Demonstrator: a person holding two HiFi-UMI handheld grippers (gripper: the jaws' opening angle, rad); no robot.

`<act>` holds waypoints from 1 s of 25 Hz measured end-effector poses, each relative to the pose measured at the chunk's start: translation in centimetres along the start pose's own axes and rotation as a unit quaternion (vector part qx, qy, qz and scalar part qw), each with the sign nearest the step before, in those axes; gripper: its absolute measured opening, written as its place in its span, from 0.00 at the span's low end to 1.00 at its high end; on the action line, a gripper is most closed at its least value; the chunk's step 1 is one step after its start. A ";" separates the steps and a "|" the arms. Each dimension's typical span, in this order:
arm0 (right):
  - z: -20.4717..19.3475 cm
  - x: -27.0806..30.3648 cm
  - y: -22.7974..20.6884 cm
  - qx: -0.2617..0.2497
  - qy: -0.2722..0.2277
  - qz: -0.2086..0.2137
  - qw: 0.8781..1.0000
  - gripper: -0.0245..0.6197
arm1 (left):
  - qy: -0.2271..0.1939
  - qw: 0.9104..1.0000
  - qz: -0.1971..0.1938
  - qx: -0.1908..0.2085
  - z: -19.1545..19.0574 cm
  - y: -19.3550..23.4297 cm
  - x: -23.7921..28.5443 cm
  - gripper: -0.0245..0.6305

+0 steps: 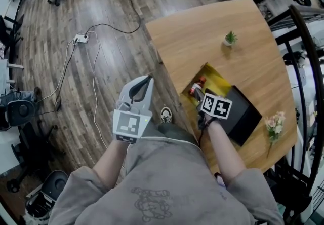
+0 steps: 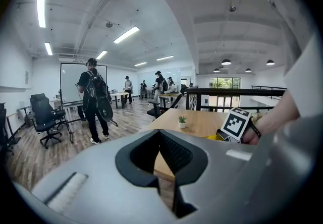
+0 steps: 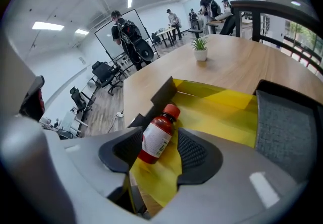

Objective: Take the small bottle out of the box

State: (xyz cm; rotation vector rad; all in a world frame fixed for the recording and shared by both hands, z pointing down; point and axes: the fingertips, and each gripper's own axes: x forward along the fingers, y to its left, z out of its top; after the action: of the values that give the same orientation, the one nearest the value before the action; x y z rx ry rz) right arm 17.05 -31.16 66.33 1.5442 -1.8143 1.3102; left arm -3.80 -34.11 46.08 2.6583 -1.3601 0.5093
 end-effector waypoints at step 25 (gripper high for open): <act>3.7 -2.2 4.3 -0.071 -0.060 0.025 0.995 0.39 | -0.014 1.000 0.006 0.027 0.9 0.5 -1.9 0.04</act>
State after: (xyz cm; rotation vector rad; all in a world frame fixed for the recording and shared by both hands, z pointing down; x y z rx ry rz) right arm 14.67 -33.43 61.22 1.5388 -1.9854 1.1050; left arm -5.00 -33.15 44.50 2.7108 -1.3908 0.5195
